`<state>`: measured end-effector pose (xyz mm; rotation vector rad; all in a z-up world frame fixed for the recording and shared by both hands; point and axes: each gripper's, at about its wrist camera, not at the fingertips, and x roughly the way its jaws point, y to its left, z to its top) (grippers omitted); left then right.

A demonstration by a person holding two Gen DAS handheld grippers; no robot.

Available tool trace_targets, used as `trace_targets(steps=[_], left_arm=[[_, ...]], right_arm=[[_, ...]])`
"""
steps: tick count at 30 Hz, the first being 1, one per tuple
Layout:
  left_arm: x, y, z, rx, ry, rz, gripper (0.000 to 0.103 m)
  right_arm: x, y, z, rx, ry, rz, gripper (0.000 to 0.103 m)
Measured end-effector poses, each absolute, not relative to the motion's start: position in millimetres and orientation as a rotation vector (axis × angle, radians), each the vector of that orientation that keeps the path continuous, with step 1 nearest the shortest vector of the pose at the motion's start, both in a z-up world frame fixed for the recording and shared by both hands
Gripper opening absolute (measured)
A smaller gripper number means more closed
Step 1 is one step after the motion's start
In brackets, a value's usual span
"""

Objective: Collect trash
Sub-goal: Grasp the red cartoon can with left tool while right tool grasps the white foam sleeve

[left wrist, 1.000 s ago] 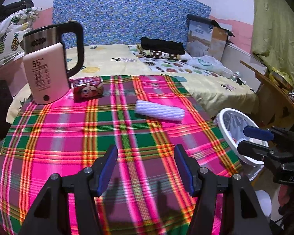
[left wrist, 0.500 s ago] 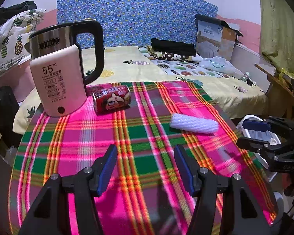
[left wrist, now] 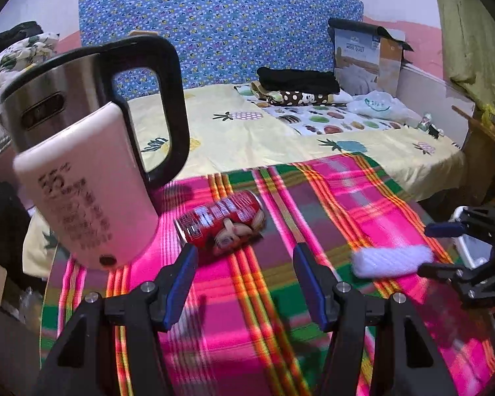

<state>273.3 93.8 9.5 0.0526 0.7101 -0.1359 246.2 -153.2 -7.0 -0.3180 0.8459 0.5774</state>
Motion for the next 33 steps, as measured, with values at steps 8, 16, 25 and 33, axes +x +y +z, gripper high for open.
trace_targets(steps=[8,16,25,33], left_arm=[[321.9,97.3,-10.7,0.178,0.727,-0.163,0.063],[341.0,99.8,-26.8,0.286,0.772,-0.237,0.070],[338.5,89.2,-34.5,0.287,0.799,-0.251,0.070],[340.7,72.5,-41.0,0.235,0.803,-0.241,0.055]], right_arm=[[258.9,-151.9,-24.8,-0.327,0.905,0.601,0.058],[255.9,-151.5,-28.6,-0.305,0.929,0.628,0.058],[247.7,-152.6,-27.0,-0.254,0.923,0.610,0.033],[248.1,-160.0,-26.5,-0.194,0.927,0.579,0.030]])
